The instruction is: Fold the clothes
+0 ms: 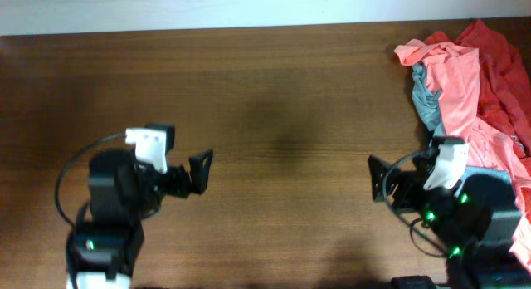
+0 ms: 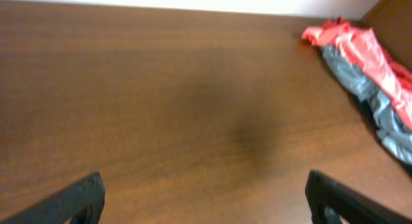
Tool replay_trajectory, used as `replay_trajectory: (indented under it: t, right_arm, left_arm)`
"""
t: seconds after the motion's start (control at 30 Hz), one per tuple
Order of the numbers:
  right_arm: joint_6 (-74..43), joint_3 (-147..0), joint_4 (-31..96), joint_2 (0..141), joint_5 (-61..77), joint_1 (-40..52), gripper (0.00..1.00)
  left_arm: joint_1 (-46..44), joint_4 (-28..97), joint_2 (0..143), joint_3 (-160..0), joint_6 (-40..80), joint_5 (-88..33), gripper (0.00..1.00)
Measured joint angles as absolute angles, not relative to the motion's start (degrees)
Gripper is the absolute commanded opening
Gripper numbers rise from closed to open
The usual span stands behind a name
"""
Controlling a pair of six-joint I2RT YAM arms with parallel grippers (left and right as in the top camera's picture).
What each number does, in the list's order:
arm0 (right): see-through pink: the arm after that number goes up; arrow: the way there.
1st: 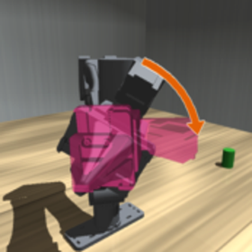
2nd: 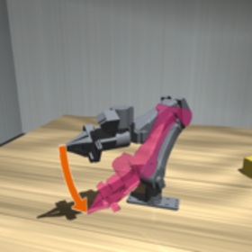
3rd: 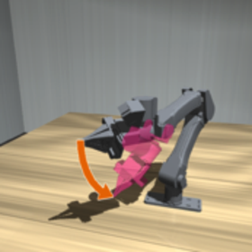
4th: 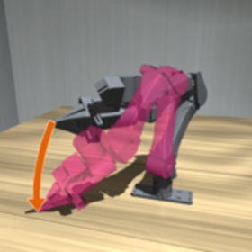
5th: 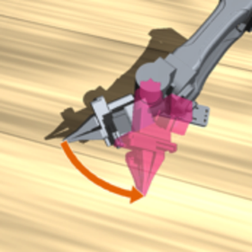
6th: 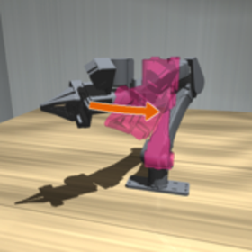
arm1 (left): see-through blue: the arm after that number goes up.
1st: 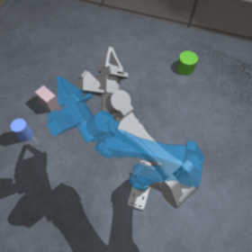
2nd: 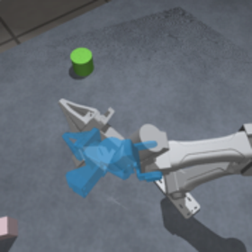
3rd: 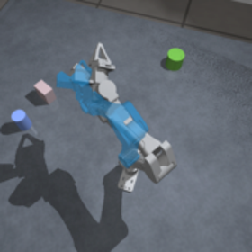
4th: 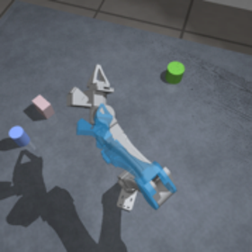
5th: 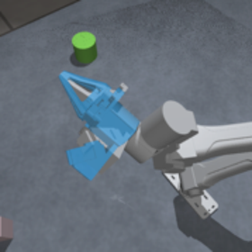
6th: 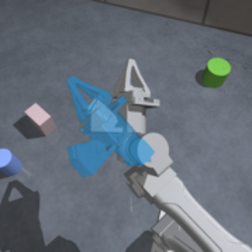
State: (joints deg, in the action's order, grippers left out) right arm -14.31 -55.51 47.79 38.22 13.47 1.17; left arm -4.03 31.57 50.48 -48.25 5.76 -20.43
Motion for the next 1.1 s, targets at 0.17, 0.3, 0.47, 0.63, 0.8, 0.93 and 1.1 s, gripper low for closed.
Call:
replay_trajectory:
  t: [0.17,0.3,0.47,0.63,0.8,0.93,1.1]
  right_arm:
    - [-13.50,-69.69,60.31,50.06,8.45,1.21,0.99]
    - [-13.02,-75.37,65.06,58.17,6.15,1.21,0.98]
    - [-12.67,-75.94,68.79,64.75,5.34,1.21,0.99]
    - [-14.00,-75.94,68.16,71.48,1.61,-0.56,0.99]
    - [-16.49,-75.94,65.98,77.34,-1.43,-11.00,1.00]
    - [-16.97,-75.94,63.92,80.31,-1.74,-18.83,1.00]
    - [-17.39,-75.94,58.37,81.97,-1.69,-24.75,0.99]
  left_arm:
    - [-4.08,41.56,61.45,-61.63,1.54,-20.86,0.99]
    - [-4.08,42.33,66.41,-65.14,-1.19,-20.86,0.99]
    - [-4.08,44.97,70.48,-65.28,-2.42,-20.86,0.99]
    - [-4.08,46.13,74.74,-65.28,-2.63,-20.86,0.99]
    - [-4.08,47.11,77.32,-65.28,-2.63,-20.86,0.99]
    - [-4.08,47.13,77.80,-65.28,-2.63,-20.86,0.99]
    - [-4.08,46.50,77.80,-65.28,-2.63,-20.86,0.99]
